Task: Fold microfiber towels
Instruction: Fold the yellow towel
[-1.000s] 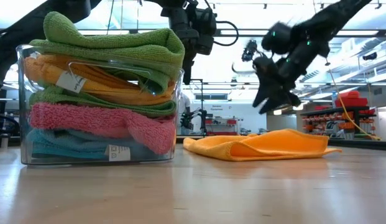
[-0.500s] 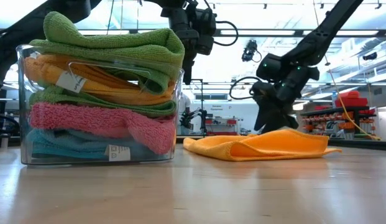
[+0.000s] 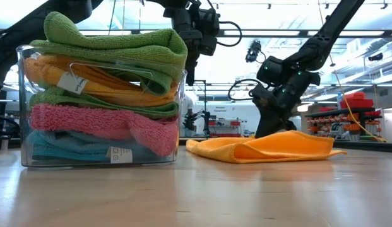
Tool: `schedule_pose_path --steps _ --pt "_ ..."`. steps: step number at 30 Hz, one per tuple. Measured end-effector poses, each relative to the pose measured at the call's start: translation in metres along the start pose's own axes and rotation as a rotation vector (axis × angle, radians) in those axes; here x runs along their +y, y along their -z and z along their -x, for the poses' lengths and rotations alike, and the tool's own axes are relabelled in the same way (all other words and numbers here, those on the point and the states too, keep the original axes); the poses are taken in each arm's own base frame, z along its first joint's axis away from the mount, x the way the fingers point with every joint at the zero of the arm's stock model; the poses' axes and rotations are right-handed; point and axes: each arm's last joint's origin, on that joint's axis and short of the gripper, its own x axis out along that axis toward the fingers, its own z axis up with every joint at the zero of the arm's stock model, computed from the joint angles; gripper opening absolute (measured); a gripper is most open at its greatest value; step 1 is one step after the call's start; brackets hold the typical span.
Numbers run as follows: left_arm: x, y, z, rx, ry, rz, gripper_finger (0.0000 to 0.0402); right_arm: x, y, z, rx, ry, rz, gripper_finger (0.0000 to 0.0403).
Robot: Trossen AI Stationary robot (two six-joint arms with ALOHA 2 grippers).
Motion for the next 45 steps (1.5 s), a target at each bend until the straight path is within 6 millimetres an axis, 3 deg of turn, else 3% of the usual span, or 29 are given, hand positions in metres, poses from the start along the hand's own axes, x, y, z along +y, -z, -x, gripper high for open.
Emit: schedule_pose_path --steps 4,8,14,17,21,25,29,37,45 --pt "0.0 0.0 0.0 0.0 0.0 0.0 0.0083 0.005 0.0 -0.002 -0.011 -0.015 0.031 0.0009" --pt "0.0 0.0 0.0 0.0 0.0 0.0 0.0078 0.009 -0.001 0.001 -0.018 -0.028 0.027 0.0005" --pt "0.0 0.0 0.0 0.0 0.0 0.0 0.0078 0.021 -0.013 0.019 -0.094 -0.093 0.009 0.0002" --pt "0.0 0.0 0.0 -0.002 -0.001 0.0 0.008 0.038 -0.023 0.024 -0.096 -0.2 0.038 0.0002" --pt "0.0 -0.001 0.0 -0.009 -0.002 -0.001 0.0075 0.077 -0.04 0.033 -0.115 -0.33 0.121 0.0002" --pt "0.0 -0.001 0.0 -0.009 -0.003 0.001 0.0071 0.104 -0.055 0.04 -0.177 -0.352 0.25 0.0001" --pt "0.001 0.0 0.0 -0.004 -0.003 0.008 0.0075 0.087 -0.063 0.027 -0.149 -0.223 0.227 0.0001" --pt "-0.001 0.001 0.0 0.012 0.003 0.006 0.0077 0.043 -0.054 -0.016 0.02 -0.115 0.137 0.0" --pt "-0.002 0.003 0.0 0.035 0.009 0.01 0.0069 0.019 -0.059 -0.017 0.009 -0.009 0.042 0.0001"
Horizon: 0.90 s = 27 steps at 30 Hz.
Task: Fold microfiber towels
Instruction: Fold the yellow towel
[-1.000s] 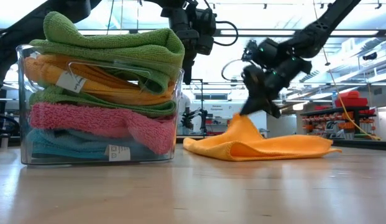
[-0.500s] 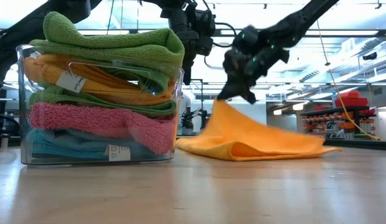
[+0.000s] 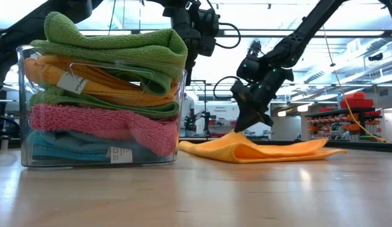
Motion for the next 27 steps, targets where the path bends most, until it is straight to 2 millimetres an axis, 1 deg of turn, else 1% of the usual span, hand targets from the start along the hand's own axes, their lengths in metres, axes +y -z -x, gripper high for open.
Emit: schedule_pose_path --steps 5,9,13,18,21,23,24,27 --pt "0.0 0.0 0.0 0.002 0.0 0.001 0.0074 -0.01 0.001 0.005 0.017 0.052 -0.044 0.0017" --pt "0.0 0.0 0.0 0.002 0.0 -0.005 0.0074 -0.012 0.004 0.006 0.053 0.064 -0.051 0.0044" --pt "0.0 0.0 0.0 0.002 0.0 -0.007 0.0068 -0.013 0.008 0.013 0.094 0.074 -0.045 0.0092" --pt "0.001 0.0 0.0 0.001 0.0 -0.007 0.0069 -0.021 0.013 0.027 0.148 0.107 -0.096 0.0169" --pt "0.001 0.0 0.0 0.001 0.0 -0.007 0.0072 -0.024 0.016 0.038 0.186 0.123 -0.128 0.0204" --pt "0.001 0.0 0.0 0.001 0.0 -0.007 0.0073 -0.02 0.019 0.045 0.211 0.09 -0.122 0.0218" --pt "0.001 0.0 0.0 0.001 0.0 -0.007 0.0073 -0.014 0.021 0.048 0.222 0.071 -0.109 0.0222" --pt "-0.002 0.0 0.0 0.003 0.001 -0.013 0.0069 0.011 0.03 0.054 0.234 0.037 -0.054 0.0226"
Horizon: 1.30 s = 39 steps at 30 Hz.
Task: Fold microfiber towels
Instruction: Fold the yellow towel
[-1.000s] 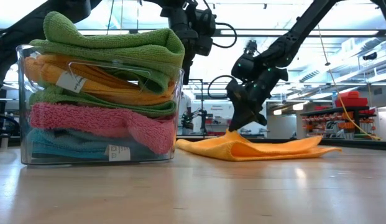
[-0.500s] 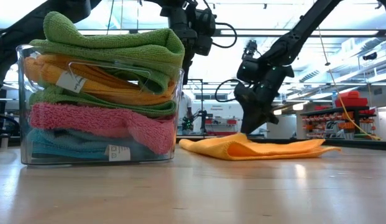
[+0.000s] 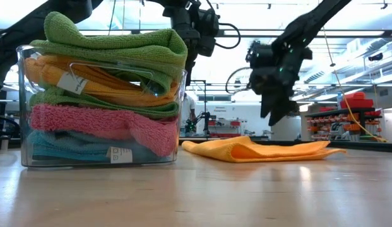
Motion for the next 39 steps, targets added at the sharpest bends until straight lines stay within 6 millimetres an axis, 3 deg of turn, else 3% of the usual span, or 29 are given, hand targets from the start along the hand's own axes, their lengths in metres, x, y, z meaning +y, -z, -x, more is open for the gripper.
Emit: schedule_pose_path --steps 8,17,33,39 --pt "-0.001 0.0 0.0 0.0 0.001 0.001 0.0072 0.059 0.064 -0.011 0.054 -0.098 -0.02 0.0215" --pt "0.0 -0.003 0.0 -0.027 -0.005 -0.004 0.007 0.081 0.121 -0.038 0.113 -0.079 -0.139 0.0201" --pt "0.0 -0.003 0.0 -0.028 -0.006 -0.003 0.0074 0.074 0.137 -0.05 0.114 -0.071 -0.223 0.0198" --pt "0.0 -0.003 0.0 -0.028 -0.006 -0.002 0.0067 0.078 0.14 -0.053 0.114 -0.088 -0.215 0.0164"
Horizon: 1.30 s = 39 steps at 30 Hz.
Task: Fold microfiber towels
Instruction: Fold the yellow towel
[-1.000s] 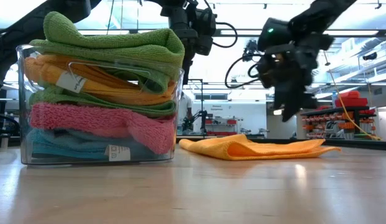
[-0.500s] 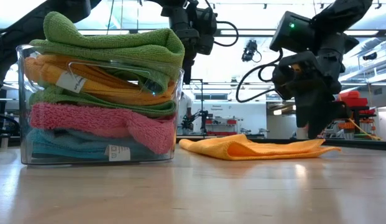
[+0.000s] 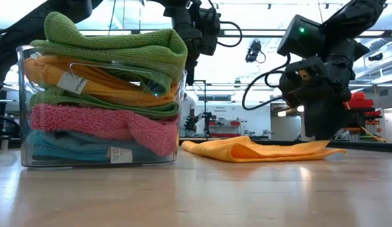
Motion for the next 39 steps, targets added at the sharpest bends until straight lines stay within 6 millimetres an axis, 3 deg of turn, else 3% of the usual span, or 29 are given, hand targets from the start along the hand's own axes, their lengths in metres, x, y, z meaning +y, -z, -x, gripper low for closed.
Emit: schedule_pose_path --steps 6,16,30,39 --pt "0.0 0.0 0.0 0.0 0.0 0.005 0.0071 0.0 0.003 -0.011 0.026 0.025 0.01 0.011" --pt "0.0 0.001 0.0 0.008 0.002 0.008 0.0069 0.002 0.002 -0.012 0.019 0.012 -0.008 0.0047" --pt "0.0 0.002 0.0 0.018 0.005 0.009 0.0075 0.008 0.011 -0.004 0.111 -0.064 -0.059 0.0041" --pt "-0.001 0.002 0.0 0.022 0.006 0.009 0.0068 0.004 0.014 -0.003 0.097 -0.002 -0.045 0.0048"
